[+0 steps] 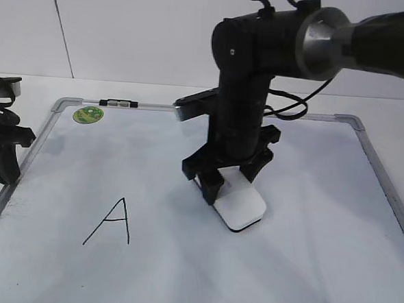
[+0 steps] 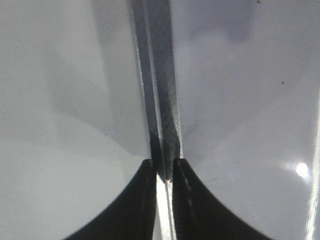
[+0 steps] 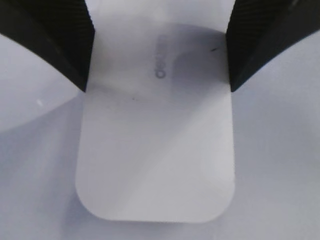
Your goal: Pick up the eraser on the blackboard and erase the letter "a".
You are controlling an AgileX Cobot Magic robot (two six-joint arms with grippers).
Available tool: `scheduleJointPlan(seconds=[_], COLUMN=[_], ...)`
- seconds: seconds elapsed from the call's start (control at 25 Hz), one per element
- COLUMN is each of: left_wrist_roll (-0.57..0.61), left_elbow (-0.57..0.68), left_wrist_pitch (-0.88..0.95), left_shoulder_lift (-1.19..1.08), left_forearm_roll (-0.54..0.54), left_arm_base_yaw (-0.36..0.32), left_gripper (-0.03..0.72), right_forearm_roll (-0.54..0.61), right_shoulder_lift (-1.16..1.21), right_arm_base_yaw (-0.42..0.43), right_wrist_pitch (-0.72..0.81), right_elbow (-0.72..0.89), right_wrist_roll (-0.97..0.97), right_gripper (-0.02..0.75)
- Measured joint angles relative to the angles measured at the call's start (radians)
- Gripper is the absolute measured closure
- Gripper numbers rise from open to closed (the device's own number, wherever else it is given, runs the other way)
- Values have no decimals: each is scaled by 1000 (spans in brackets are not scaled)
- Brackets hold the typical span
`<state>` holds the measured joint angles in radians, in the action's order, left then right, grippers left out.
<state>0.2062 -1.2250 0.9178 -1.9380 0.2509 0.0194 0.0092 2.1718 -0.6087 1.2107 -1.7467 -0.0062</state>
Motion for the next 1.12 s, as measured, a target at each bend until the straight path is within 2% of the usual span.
scheduleJointPlan(seconds=[0.2, 0.44, 0.52, 0.72, 0.84, 1.12], left_wrist_roll=[0, 0, 0, 0, 0, 0], left_elbow=[0, 0, 0, 0, 0, 0], left_wrist_pitch=[0, 0, 0, 0, 0, 2], left_shoulder_lift=[-2, -2, -2, -2, -2, -2], left_forearm_roll=[2, 2, 6, 5, 5, 4], left_arm_base_yaw=[0, 0, 0, 0, 0, -2], left_gripper=[601, 601, 601, 601, 601, 601], right_forearm_roll=[37, 0, -19, -49, -53, -73], right_shoulder_lift=[2, 3, 3, 3, -1, -127], right_arm_base_yaw=[-85, -82, -50, 115, 184, 249], right_wrist_pitch=[-2, -4, -6, -4, -2, 6], right_elbow=[0, 0, 0, -5, -5, 4], right_wrist_roll=[-29, 1, 19, 33, 35, 37], right_gripper=[167, 167, 167, 167, 167, 167])
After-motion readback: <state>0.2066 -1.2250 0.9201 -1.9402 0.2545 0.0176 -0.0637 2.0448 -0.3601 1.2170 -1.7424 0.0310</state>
